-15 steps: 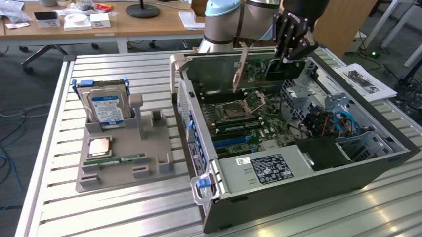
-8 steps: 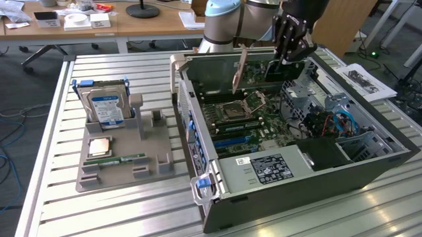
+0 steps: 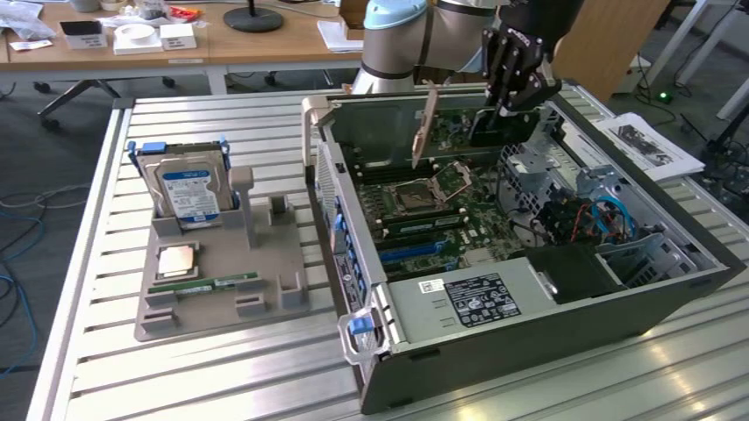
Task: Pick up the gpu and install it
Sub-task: 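Insert the gpu into the slot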
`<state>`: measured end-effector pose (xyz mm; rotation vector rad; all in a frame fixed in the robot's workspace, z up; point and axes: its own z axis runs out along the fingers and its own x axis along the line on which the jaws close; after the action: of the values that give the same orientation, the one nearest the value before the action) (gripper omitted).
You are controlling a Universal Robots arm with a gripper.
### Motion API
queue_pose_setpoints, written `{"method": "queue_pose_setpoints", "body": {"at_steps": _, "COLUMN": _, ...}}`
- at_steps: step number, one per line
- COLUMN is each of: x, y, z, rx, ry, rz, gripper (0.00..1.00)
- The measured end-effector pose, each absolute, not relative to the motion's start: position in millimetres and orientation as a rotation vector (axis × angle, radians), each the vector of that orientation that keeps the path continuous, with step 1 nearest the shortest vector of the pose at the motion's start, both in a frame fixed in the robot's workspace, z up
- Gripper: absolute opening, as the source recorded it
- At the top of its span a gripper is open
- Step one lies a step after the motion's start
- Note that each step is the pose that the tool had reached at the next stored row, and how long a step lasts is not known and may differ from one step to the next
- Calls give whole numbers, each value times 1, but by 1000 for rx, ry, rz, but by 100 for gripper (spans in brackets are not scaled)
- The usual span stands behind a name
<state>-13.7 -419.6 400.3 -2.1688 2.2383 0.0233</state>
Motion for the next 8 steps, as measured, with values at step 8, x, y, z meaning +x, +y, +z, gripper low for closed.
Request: {"method": "queue_pose_setpoints", "body": {"at_steps": 8, "x": -19, "y": -420, "z": 400, "rx": -2169, "ry": 2238, "rz": 23, "gripper": 27}}
